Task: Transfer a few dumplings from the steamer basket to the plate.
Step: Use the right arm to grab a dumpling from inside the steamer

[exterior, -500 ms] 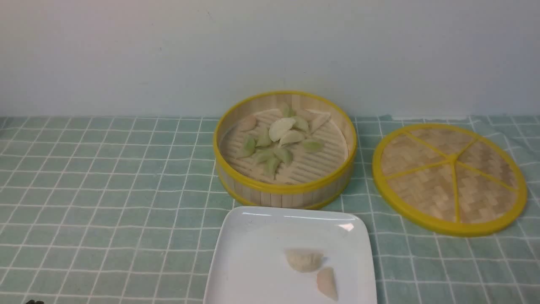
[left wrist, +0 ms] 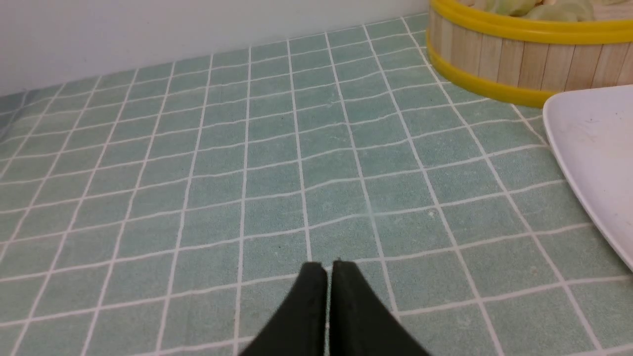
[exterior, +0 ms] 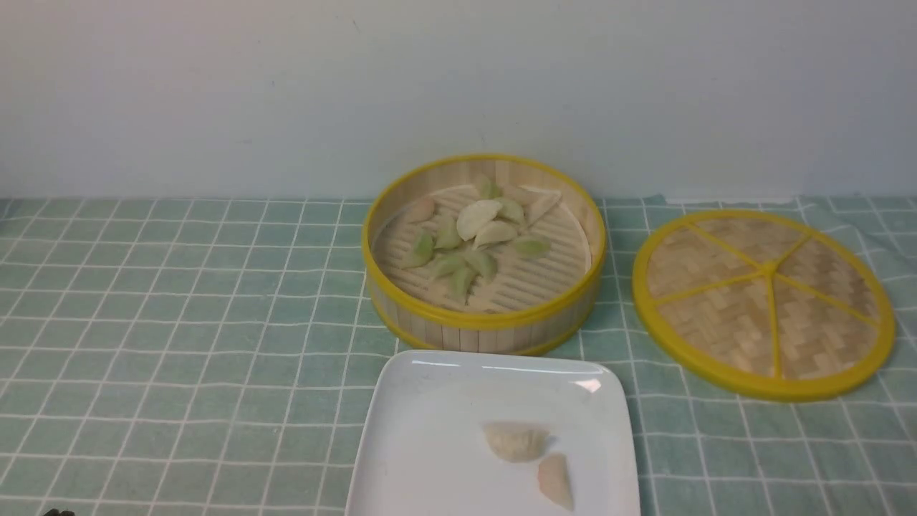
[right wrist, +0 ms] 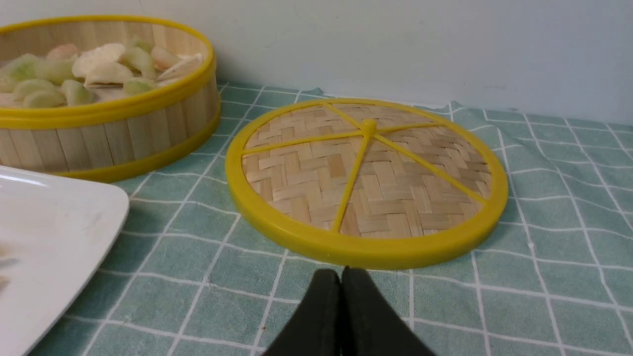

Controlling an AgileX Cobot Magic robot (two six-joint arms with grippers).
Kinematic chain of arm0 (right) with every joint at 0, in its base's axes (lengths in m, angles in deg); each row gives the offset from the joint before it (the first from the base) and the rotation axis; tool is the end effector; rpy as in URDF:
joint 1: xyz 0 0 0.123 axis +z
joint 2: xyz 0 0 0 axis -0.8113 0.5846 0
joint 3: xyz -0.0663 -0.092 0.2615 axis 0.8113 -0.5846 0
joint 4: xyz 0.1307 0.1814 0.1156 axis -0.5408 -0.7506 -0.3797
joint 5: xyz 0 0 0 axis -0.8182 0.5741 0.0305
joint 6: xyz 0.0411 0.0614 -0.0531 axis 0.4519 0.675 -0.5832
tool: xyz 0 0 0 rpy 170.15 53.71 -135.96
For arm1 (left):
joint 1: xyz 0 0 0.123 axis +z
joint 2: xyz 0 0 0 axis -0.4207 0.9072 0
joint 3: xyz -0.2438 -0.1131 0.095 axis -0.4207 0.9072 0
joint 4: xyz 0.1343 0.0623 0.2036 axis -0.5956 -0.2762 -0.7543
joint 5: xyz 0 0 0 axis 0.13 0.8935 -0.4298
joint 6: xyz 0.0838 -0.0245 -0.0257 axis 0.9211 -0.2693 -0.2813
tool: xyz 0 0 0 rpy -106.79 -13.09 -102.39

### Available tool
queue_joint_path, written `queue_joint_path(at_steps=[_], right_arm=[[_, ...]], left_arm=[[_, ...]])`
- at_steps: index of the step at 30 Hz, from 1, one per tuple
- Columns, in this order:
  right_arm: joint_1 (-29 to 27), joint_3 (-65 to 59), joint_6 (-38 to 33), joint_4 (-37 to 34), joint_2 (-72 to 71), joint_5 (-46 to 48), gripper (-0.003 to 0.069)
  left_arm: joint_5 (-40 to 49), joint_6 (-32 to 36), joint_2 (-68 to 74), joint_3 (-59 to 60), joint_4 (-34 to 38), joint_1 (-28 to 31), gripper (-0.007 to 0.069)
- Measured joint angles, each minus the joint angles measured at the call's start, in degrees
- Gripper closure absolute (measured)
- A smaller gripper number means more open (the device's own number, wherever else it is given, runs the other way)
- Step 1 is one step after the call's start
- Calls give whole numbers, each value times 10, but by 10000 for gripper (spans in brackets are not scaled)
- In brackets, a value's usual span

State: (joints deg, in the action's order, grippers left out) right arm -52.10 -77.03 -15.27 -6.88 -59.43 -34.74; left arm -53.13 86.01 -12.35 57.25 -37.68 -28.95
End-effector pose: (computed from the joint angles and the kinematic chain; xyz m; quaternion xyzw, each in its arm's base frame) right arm 0.0512 0.0074 0.1723 -0.0482 0.8090 0.0241 0.5853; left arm 0.0522 -0.0056 0.1705 0.0767 0.8032 0.0015 0.5907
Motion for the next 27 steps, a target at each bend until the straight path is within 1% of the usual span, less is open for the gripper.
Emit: queue_joint_path(at_steps=[11,14,16,18,21,23,25,27], right_arm=[[0,0,-1,-1,0,-2,673],[0,-2,-1,-24,0,-11,673],[0,-5,17,-102,0,-33,673],[0,-6,42,-198,0,-62,673],[0,-6,58,-306,0,-118,673],[0,-6,58,-344,0,-184,673],[0,-6,53,-352,0,-213,673],[0,-6,47,-366,0,-277,673]], left_arm=[[0,0,0,0,0,0,631],[0,0,0,0,0,0,631],[0,0,0,0,0,0,631],[0,0,0,0,0,0,631],[0,0,0,0,0,0,631],[0,0,0,0,0,0,631],[0,0,0,0,0,0,631],[0,0,0,0,0,0,631]])
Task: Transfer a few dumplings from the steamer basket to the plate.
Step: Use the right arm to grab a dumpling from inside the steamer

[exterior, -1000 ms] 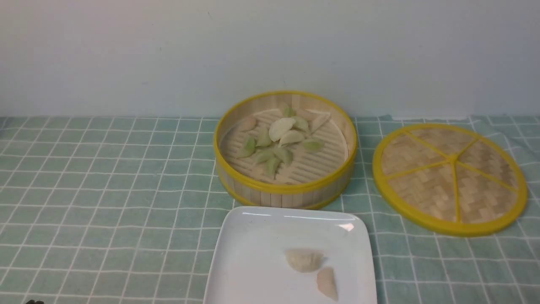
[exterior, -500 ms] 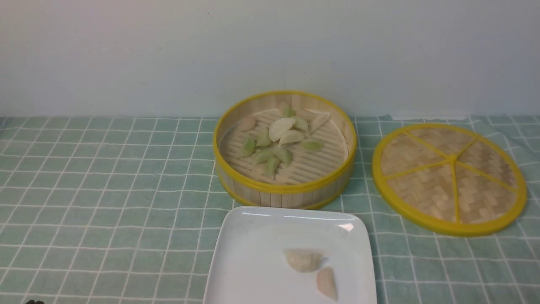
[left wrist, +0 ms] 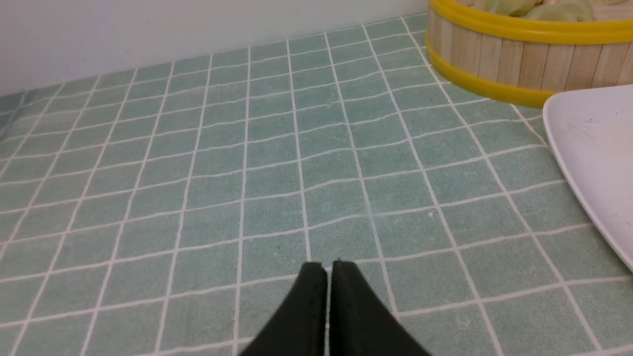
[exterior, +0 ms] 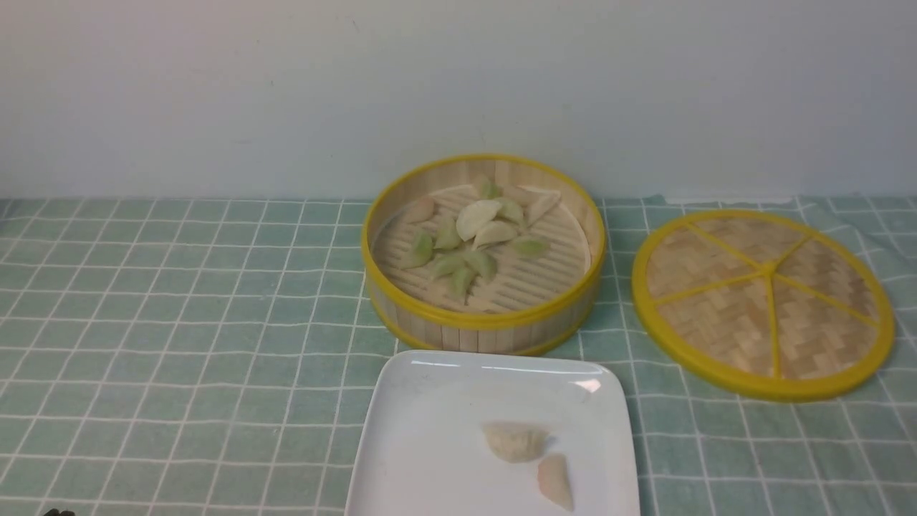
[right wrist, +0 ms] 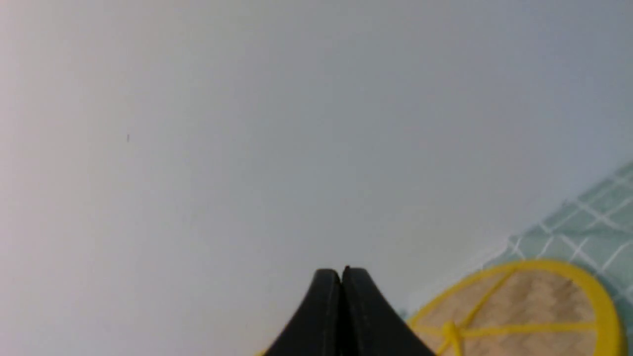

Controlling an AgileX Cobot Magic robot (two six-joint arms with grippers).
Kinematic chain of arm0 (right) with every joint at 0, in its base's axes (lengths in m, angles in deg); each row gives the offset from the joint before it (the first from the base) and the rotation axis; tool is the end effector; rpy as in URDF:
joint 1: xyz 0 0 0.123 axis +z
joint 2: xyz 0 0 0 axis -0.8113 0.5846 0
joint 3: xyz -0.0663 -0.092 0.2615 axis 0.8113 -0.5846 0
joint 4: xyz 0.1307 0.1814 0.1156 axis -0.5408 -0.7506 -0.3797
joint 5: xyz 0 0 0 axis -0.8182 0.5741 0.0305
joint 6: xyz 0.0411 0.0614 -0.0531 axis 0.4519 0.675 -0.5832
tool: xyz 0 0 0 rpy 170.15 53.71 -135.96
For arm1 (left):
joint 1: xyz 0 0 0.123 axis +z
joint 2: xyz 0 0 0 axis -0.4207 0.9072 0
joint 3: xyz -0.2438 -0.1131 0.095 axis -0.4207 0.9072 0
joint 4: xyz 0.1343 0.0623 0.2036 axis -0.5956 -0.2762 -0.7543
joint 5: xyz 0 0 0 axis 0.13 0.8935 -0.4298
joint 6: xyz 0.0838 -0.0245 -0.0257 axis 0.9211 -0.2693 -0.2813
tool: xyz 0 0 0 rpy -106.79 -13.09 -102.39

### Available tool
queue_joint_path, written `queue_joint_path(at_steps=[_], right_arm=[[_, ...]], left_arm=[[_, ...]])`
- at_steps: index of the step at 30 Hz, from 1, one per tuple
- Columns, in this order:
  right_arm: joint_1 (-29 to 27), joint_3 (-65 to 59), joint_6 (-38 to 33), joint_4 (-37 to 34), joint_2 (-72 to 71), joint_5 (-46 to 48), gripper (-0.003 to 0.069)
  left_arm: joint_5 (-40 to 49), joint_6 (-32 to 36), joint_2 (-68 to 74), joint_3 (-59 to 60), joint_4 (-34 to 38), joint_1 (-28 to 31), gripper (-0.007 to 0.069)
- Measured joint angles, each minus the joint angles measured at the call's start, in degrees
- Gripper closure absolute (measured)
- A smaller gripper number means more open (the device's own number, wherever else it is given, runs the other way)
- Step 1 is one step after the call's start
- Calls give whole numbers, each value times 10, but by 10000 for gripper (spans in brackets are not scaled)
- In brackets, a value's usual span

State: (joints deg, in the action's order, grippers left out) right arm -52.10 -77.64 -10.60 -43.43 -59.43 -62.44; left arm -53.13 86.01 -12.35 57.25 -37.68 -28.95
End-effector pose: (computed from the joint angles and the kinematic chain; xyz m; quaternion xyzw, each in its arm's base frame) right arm 0.0560 -0.0029 0.2097 0.2320 0.6192 0.2504 0.7071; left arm 0.0522 -0.0056 0.1705 0.0767 0.8032 0.0015 0.5907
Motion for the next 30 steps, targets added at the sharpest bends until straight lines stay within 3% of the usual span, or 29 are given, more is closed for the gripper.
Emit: queue_joint_path(at_steps=[11,17,23,24,26,27,30], right_arm=[[0,0,-3,-17,0,-111,673],[0,31,8,-3,0,-51,673],[0,263,-44,133,160,254,673],[0,278,-45,136,179,265,673],[0,369,-76,169,298,409,673],[0,369,-76,169,298,409,673],[0,498,-157,184,485,548,673]], left_arm=[[0,0,0,0,0,0,631],[0,0,0,0,0,0,631],[0,0,0,0,0,0,631],[0,0,0,0,0,0,631],[0,0,0,0,0,0,631],[0,0,0,0,0,0,631],[0,0,0,0,0,0,631]])
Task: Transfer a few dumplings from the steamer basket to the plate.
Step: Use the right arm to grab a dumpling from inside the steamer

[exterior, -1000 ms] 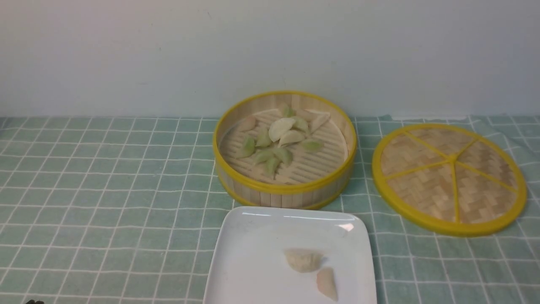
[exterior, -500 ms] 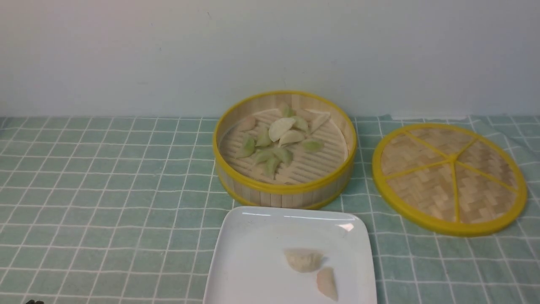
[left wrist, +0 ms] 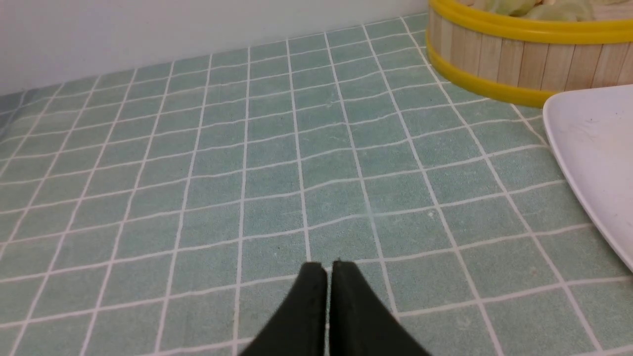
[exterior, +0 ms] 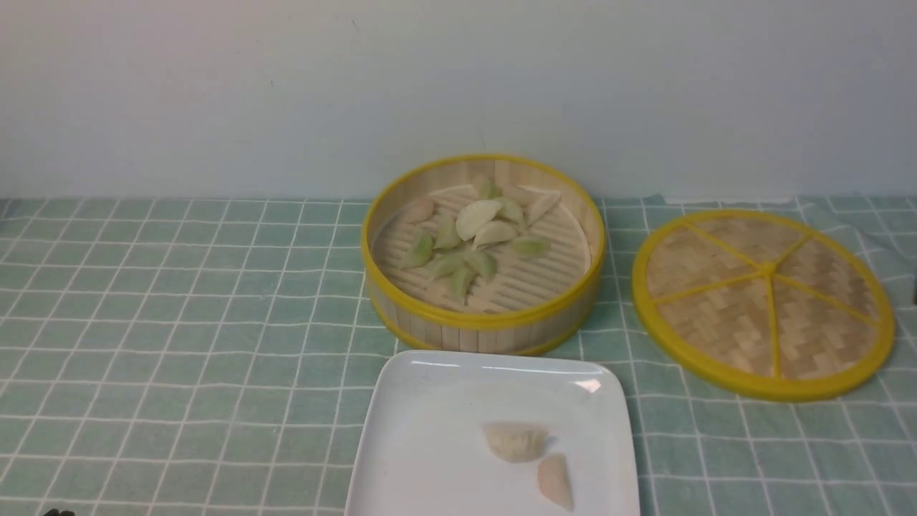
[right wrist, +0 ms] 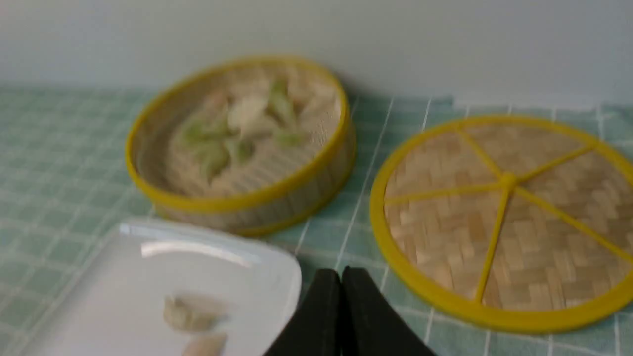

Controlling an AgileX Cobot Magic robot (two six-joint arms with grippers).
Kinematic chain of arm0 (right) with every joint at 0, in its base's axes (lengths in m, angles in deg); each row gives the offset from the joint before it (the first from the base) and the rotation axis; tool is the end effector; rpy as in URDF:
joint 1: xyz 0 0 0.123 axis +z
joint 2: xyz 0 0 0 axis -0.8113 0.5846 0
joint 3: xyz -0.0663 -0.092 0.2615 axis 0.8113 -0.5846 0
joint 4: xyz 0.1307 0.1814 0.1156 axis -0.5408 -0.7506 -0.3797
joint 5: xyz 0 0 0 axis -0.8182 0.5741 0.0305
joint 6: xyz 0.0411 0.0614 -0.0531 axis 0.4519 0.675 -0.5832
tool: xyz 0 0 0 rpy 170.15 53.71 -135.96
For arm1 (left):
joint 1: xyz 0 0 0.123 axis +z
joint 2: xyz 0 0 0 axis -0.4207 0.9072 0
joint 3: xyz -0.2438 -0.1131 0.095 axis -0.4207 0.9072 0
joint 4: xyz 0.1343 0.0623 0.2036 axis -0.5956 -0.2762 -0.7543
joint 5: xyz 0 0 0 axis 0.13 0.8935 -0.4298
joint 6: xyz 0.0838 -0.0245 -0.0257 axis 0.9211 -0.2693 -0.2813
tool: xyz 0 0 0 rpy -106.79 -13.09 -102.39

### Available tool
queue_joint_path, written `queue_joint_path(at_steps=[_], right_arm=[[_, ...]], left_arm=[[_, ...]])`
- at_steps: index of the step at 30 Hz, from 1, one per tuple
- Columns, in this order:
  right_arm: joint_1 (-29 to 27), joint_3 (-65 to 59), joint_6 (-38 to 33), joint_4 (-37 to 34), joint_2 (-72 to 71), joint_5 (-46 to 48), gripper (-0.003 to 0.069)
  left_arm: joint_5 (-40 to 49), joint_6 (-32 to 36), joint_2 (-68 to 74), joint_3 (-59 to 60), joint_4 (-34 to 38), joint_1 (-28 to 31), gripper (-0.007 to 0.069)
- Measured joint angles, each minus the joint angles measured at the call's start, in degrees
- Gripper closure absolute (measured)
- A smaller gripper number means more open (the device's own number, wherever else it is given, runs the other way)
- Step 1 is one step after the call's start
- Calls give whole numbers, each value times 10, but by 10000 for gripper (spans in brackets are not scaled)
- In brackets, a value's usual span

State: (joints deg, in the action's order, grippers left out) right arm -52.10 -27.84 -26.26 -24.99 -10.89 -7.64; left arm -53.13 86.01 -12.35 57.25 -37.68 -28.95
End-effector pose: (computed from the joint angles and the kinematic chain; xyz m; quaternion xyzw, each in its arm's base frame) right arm 0.1491 0.0373 0.3469 -0.1150 0.8939 0.1572 0.4038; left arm 0.0522 -0.0056 0.1705 0.0767 0.8032 0.0015 0.5907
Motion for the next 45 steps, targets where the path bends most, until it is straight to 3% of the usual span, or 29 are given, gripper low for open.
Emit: queue_joint_path(at_steps=[7,14,21,27,28,30,36,41,45], right_arm=[[33,191,-139,-24,266,108,671],[138,362,-150,13,460,131,671],[191,489,-150,35,591,136,656],[220,604,-150,96,724,133,554],[223,633,-150,110,757,131,496],[224,650,-150,117,775,128,459],[224,697,-150,162,844,58,233],[224,697,-150,180,879,6,184],[224,698,-124,202,900,-11,207]], left_arm=[[0,0,0,0,0,0,631],[0,0,0,0,0,0,631],[0,0,0,0,0,0,631],[0,0,0,0,0,0,631],[0,0,0,0,0,0,631],[0,0,0,0,0,0,631],[0,0,0,0,0,0,631],[0,0,0,0,0,0,631],[0,0,0,0,0,0,631]])
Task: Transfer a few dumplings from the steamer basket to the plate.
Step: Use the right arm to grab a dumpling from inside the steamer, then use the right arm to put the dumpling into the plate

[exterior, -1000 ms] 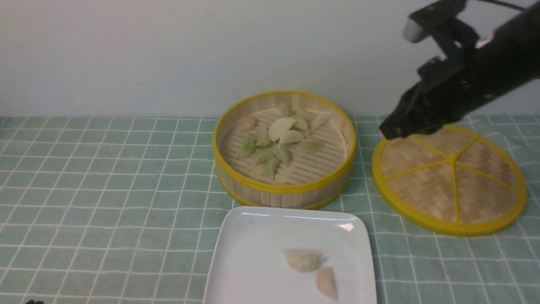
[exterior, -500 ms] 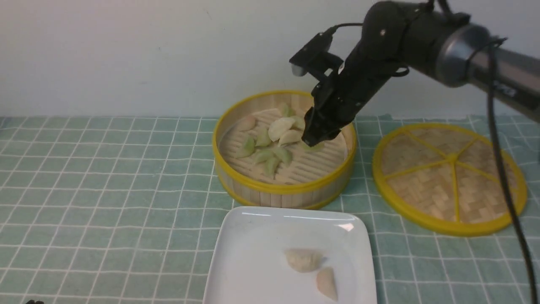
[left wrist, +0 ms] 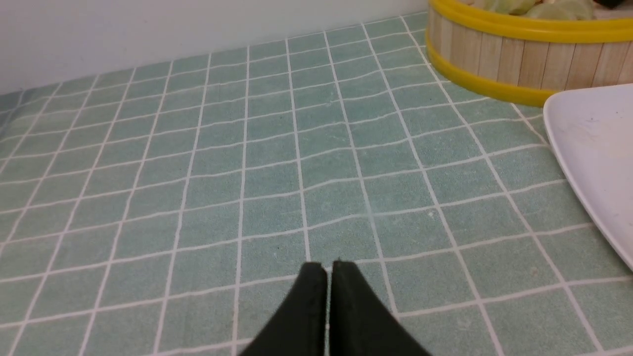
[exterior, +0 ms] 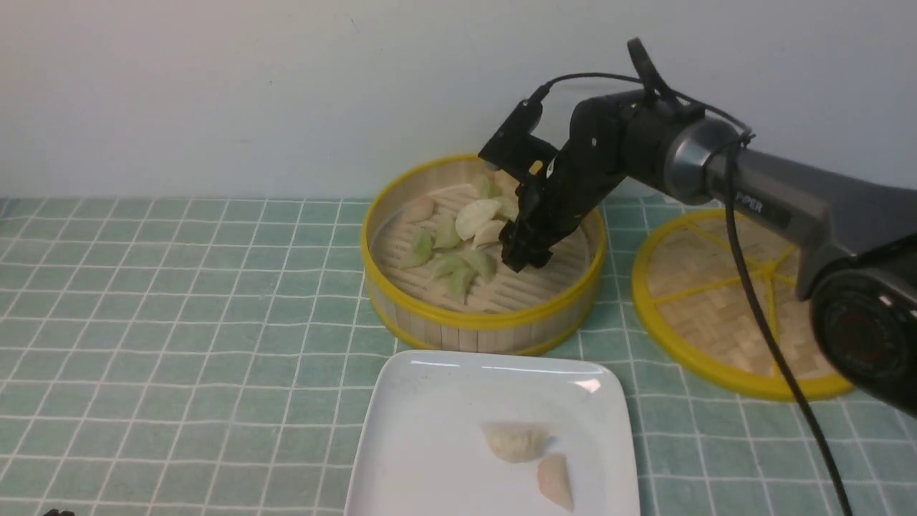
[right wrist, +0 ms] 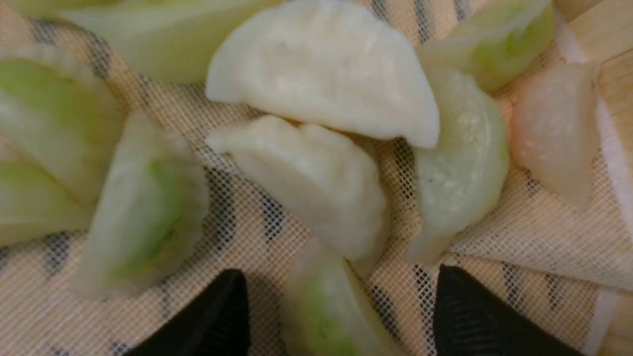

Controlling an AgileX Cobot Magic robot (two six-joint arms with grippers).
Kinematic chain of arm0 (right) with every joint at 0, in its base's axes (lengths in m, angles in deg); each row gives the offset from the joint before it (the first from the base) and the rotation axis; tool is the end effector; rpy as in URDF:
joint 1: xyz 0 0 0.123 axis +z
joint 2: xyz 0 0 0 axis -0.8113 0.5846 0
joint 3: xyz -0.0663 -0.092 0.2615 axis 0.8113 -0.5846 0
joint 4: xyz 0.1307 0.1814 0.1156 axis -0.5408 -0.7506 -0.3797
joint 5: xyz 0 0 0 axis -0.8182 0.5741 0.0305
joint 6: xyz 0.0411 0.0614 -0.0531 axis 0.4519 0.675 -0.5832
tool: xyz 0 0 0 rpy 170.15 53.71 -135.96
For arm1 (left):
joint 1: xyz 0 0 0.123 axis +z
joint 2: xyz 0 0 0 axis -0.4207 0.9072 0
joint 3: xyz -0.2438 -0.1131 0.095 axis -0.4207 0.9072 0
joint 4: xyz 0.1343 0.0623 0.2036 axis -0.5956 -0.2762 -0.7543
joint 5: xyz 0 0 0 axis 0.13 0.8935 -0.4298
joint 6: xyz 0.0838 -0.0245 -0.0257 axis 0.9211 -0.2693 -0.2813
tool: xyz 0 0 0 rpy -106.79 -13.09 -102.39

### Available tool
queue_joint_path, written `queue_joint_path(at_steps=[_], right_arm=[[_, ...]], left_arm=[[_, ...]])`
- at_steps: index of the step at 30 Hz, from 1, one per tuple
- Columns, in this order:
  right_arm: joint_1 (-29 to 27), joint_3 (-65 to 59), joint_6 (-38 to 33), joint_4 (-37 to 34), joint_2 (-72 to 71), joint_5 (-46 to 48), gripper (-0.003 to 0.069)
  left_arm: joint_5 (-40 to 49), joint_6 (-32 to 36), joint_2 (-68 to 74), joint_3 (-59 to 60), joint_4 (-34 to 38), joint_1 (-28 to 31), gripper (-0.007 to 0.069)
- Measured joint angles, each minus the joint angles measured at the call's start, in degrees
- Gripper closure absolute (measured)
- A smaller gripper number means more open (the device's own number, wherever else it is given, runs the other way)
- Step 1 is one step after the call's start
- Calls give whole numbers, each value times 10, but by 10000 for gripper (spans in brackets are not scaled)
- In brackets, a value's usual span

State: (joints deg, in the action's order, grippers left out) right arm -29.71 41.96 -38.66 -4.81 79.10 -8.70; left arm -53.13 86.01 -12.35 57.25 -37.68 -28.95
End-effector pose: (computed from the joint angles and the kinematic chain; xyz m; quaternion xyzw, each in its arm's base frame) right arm 0.4726 0.2244 0.1595 -0.4492 0.8635 0.0338 0.2268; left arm 0.0522 -0.0056 0.1705 0.0767 0.8032 0.0015 0.5907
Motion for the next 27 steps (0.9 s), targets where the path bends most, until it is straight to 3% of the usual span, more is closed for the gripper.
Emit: queue_joint_path(at_steps=[4,5,6,13,22,27], right_arm=[[4,5,54,18,1,4,405],[4,5,57,19,1,4,419],[5,5,75,24,-3,8,512],[5,3,105,11,-112,181,510],[13,-89,126,-99,-249,213,510],[79,-250,121,-133,-282,213,510]], left_arm=[[0,0,0,0,0,0,631],[0,0,0,0,0,0,631],[0,0,0,0,0,0,631],[0,0,0,0,0,0,631],[0,0,0,0,0,0,631],[0,0,0,0,0,0,631]])
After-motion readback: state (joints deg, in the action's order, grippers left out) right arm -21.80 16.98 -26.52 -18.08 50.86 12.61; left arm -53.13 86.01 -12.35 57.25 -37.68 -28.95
